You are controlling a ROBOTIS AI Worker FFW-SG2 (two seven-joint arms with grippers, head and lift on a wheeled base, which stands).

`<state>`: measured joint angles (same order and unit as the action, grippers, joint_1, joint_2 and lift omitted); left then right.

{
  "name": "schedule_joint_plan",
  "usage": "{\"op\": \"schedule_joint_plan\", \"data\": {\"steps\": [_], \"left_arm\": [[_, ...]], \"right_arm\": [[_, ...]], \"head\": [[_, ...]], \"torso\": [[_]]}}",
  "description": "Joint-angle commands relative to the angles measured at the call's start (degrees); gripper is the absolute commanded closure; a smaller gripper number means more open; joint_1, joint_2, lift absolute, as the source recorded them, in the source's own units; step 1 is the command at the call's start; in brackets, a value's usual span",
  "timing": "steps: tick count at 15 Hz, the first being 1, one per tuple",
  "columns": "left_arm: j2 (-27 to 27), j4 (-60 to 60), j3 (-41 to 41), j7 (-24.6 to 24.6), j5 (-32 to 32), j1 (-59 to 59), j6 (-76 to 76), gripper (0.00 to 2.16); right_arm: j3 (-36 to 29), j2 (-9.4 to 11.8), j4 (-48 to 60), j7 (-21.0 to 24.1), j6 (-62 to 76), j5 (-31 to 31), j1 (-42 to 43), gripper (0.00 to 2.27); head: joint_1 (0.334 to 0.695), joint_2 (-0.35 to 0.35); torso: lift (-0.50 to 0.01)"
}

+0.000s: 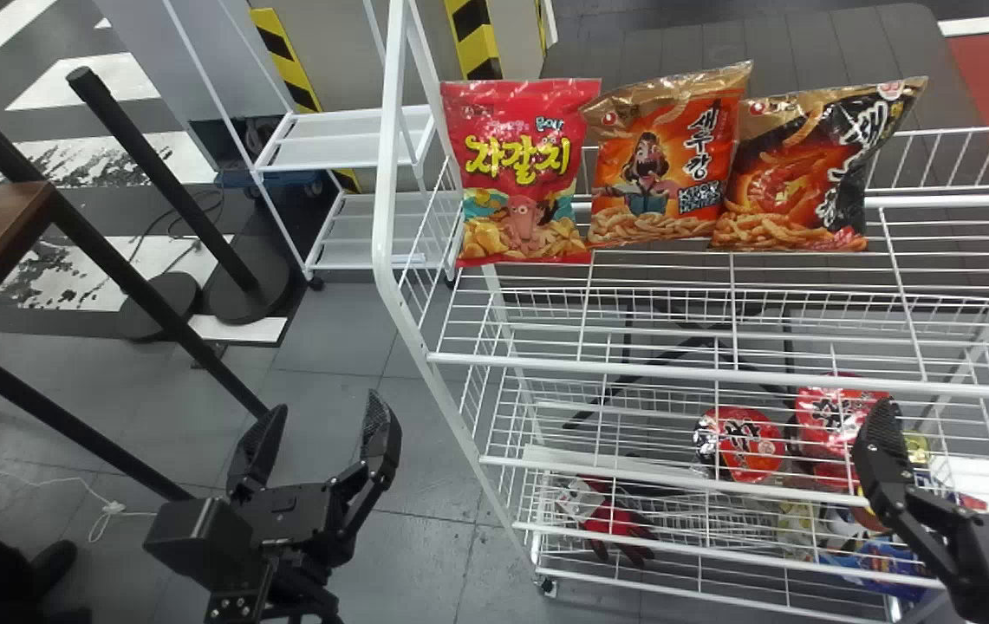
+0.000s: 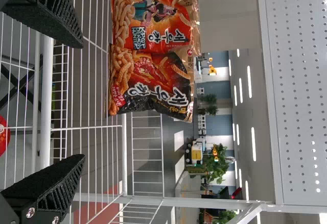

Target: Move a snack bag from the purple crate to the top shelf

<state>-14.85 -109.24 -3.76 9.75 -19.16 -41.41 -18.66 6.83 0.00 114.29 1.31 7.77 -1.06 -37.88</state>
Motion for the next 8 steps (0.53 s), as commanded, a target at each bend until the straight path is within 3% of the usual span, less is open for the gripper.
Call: {"op": "schedule_joint_plan", "data": {"steps": [1,8], "left_arm": [[0.0,0.3,0.1,0.1,0.2,0.3,0.3,0.05],[-0.1,0.7,0.3,0.1,0.3,0.6,0.5,0.05]], "right_arm": [[-0.1,-0.1,0.1,0.0,-0.4,0.0,0.0,0.03],[-0.1,-0.1,0.1,-0.1,-0.5,-0.3,0.0,0.03]], "head": [[0.695,0.274],[0.695,0.271]], "torso": [[0.000],[0.000]]}}
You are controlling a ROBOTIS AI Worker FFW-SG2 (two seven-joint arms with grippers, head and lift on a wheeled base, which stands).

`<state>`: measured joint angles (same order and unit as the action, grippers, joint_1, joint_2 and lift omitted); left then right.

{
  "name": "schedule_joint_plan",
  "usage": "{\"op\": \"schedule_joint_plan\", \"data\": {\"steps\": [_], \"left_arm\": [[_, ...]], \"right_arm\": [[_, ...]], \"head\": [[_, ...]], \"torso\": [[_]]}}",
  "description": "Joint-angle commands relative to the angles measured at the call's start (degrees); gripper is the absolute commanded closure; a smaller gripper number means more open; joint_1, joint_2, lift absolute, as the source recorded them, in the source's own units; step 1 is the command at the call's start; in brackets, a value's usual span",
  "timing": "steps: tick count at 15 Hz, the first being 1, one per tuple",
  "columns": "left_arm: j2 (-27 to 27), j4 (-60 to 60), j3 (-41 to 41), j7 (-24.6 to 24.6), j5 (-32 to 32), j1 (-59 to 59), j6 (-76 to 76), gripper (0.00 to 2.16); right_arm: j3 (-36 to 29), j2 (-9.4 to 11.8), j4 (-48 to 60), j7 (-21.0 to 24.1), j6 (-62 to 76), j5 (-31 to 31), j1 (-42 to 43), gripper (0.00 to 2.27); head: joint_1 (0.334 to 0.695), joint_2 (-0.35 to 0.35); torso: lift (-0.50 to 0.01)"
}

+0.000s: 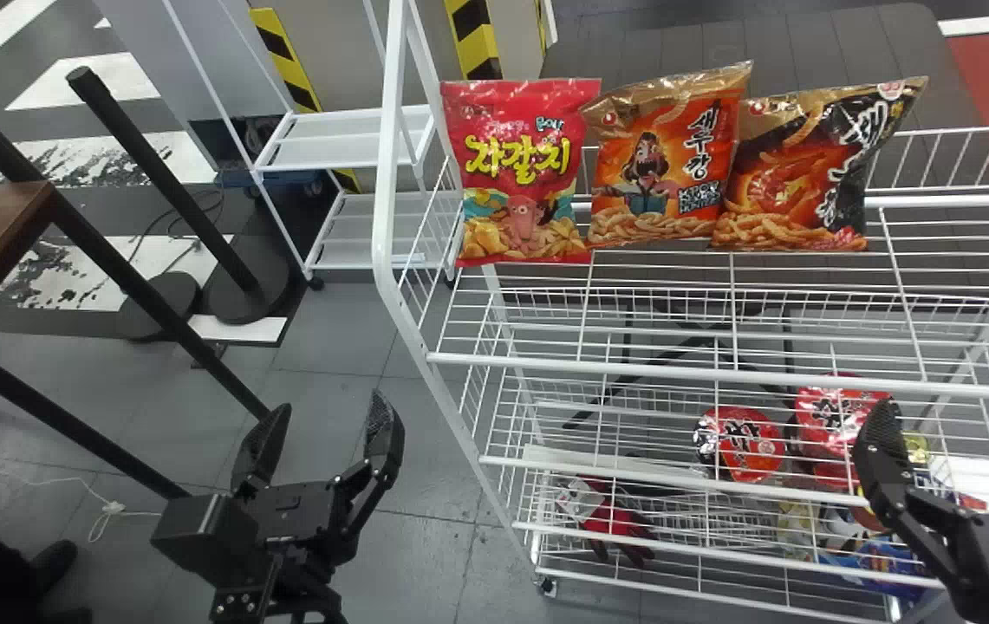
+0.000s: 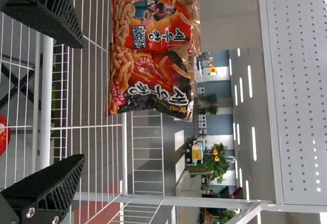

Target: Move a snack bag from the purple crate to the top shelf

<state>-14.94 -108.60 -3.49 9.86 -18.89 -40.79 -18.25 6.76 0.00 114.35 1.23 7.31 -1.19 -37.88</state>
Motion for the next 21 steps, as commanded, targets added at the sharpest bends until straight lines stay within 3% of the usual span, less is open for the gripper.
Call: {"op": "schedule_joint_plan", "data": {"steps": [1,5,21], "left_arm": [[0.0,0.1,0.1,0.0,0.1,0.1,0.1,0.05],[0.0,0.3,0.1,0.1,0.1,0.2,0.1,0.05],[-0.1,0.4,0.1,0.0,0.2,0.0,0.1,0.05]], "right_arm": [[0.0,-0.1,0.1,0.0,-0.8,-0.1,0.0,0.03],[-0.3,-0.1,1.2,-1.1,-6.0,0.3,0.1,0.02],[-0.3,-0.1,1.1,-1.1,-6.4,0.0,0.1,0.02]], "head": [[0.695,0.271],[0.695,0.274],[0.695,0.275]], "torso": [[-0.004],[-0.022],[-0.086]]}}
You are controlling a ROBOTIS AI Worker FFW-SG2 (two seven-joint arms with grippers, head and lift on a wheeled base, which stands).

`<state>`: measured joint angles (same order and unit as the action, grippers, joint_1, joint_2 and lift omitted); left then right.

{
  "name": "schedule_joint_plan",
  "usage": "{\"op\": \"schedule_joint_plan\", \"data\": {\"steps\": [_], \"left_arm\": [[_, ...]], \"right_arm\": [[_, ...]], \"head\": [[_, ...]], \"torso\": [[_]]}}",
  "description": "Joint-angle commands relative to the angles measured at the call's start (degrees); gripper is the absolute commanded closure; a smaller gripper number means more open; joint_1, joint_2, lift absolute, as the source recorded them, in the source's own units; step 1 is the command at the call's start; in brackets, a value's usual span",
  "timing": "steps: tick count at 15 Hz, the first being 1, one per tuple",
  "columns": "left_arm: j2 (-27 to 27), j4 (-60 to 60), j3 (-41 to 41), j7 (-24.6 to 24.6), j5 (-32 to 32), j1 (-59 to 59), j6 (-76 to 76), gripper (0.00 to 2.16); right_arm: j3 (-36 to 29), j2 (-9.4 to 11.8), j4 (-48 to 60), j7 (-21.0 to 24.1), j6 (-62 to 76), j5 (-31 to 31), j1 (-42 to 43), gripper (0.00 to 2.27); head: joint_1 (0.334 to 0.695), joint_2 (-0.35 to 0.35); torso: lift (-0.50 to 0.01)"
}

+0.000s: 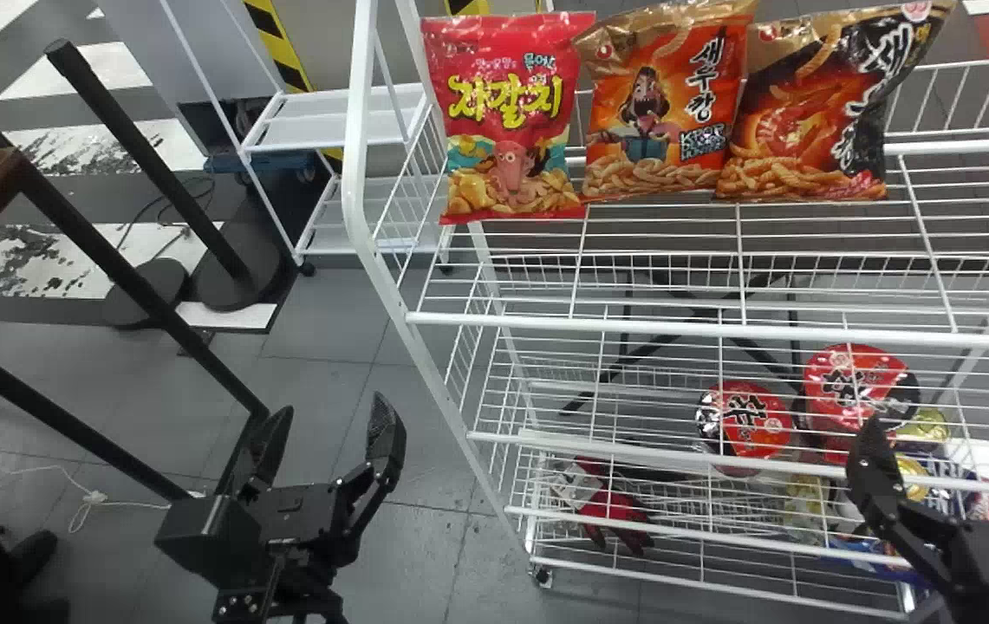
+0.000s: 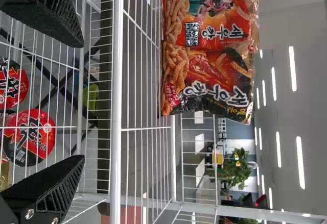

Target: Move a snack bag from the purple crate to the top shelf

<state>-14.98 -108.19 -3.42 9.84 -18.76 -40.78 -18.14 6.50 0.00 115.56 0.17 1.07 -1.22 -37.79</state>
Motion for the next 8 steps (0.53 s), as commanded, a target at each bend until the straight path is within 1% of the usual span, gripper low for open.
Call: {"op": "schedule_joint_plan", "data": {"steps": [1,8], "left_arm": [[0.0,0.1,0.0,0.0,0.0,0.0,0.0,0.05],[0.0,0.3,0.1,0.1,0.1,-0.1,0.0,0.05]], "right_arm": [[0.0,-0.1,0.0,-0.1,-0.3,-0.1,0.0,0.02],[0.1,-0.1,-0.2,0.0,-0.5,-0.4,0.2,0.02]], "head": [[0.695,0.275],[0.695,0.278]], "torso": [[-0.090],[-0.119]]}}
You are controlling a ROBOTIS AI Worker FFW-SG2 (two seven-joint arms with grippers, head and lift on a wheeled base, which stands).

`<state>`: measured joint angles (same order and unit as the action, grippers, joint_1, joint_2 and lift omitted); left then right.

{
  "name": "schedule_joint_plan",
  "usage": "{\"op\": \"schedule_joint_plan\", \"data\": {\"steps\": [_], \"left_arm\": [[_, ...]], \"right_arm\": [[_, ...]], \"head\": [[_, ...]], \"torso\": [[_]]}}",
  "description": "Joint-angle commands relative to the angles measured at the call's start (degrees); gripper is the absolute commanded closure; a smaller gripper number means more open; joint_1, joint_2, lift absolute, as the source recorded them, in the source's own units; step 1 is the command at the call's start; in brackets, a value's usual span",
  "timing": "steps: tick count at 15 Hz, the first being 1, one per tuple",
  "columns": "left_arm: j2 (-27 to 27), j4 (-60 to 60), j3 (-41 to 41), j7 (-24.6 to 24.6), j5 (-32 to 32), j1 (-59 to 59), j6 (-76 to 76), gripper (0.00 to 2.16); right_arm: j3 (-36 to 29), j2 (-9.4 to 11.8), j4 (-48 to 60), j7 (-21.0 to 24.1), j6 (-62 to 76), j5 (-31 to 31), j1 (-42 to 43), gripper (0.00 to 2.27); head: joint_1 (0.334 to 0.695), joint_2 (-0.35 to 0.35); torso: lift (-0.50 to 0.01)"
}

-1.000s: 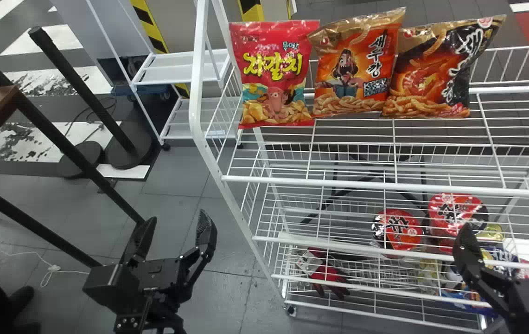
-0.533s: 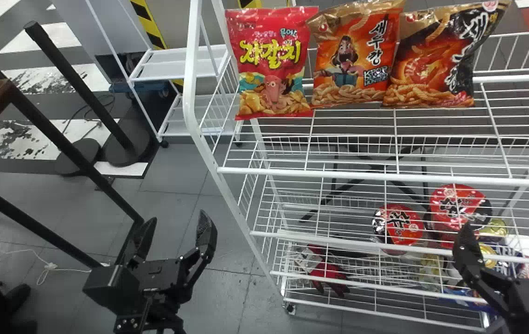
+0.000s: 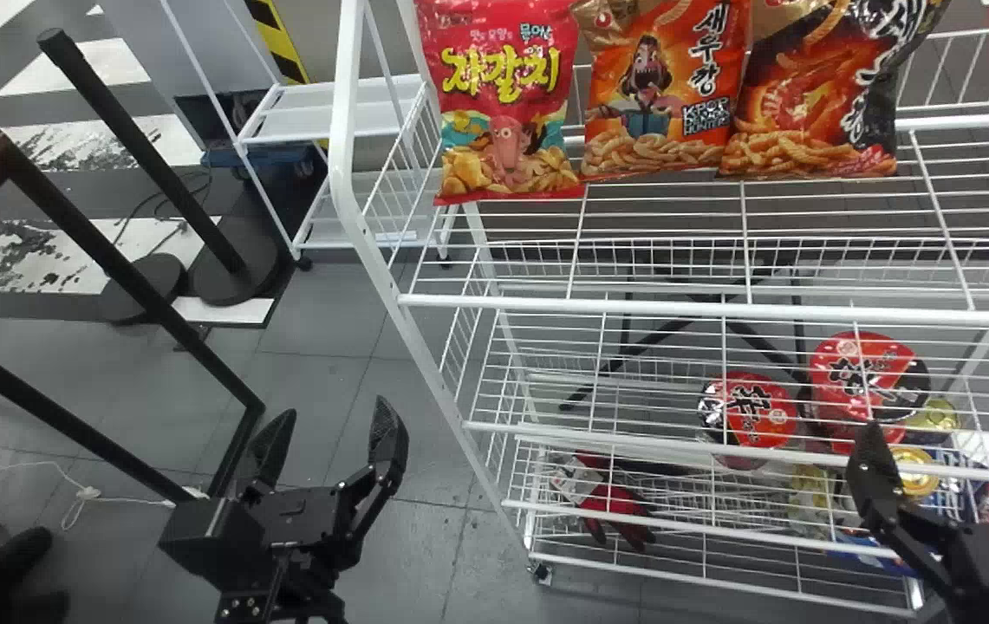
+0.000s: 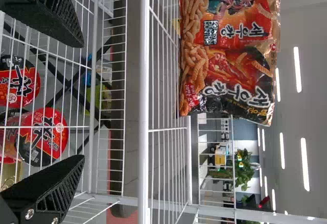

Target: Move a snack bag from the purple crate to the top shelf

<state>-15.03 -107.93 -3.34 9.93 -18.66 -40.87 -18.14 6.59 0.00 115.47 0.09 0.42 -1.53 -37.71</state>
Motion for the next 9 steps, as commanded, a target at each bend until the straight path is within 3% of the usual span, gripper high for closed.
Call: {"op": "schedule_joint_plan", "data": {"steps": [1,9], "left_arm": [[0.0,0.0,0.0,0.0,0.0,0.0,0.0,0.05],[0.8,-0.4,0.0,0.3,0.8,-0.6,0.0,0.05]], "right_arm": [[0.0,-0.1,-0.2,0.1,0.1,-0.1,0.1,0.02],[0.3,-0.1,-2.1,0.1,4.7,-0.4,0.4,0.02]], "head": [[0.695,0.278],[0.695,0.279]], "torso": [[-0.122],[-0.155]]}}
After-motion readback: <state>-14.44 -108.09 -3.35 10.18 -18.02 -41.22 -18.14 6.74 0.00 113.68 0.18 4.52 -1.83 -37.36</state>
